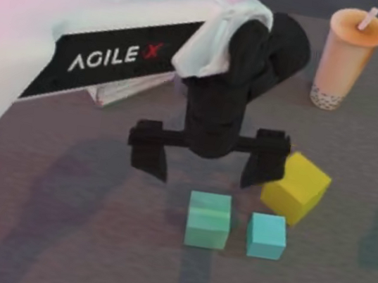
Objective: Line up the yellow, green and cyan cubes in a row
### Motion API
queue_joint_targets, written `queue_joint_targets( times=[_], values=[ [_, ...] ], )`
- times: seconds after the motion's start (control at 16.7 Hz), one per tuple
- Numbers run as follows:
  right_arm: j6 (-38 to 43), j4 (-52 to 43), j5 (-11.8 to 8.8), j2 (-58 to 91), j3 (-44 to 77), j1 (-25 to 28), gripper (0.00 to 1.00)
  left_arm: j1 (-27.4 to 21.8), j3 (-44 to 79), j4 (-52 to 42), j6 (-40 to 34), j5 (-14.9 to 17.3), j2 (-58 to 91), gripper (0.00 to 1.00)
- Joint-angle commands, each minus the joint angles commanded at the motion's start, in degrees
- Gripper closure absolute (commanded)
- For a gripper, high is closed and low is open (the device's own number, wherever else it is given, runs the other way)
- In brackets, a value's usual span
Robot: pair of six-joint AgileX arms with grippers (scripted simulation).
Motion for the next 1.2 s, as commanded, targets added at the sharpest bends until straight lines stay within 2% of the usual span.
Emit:
queue_joint_targets(
  times=[0.24,0.54,0.9,1.2],
  values=[
    [-2.7,-7.9,0.0,12.1,11.4,3.2,0.0,6.5,-11.4,7.3,1.8,-0.4,-13.1,0.0],
    [-7.6,-22.7,0.1,39.1,32.3,8.9,0.0,18.5,-34.7,21.7,8.2,-0.8,-41.6,0.0],
    [-14.0,-42.5,0.0,75.5,58.7,16.4,0.0,32.8,-66.2,41.0,22.6,-0.8,-78.9,0.0],
    [-18.5,-55.7,0.0,97.9,77.0,21.5,0.0,41.6,-86.0,55.5,36.3,-0.1,-101.5,0.0]
  ],
)
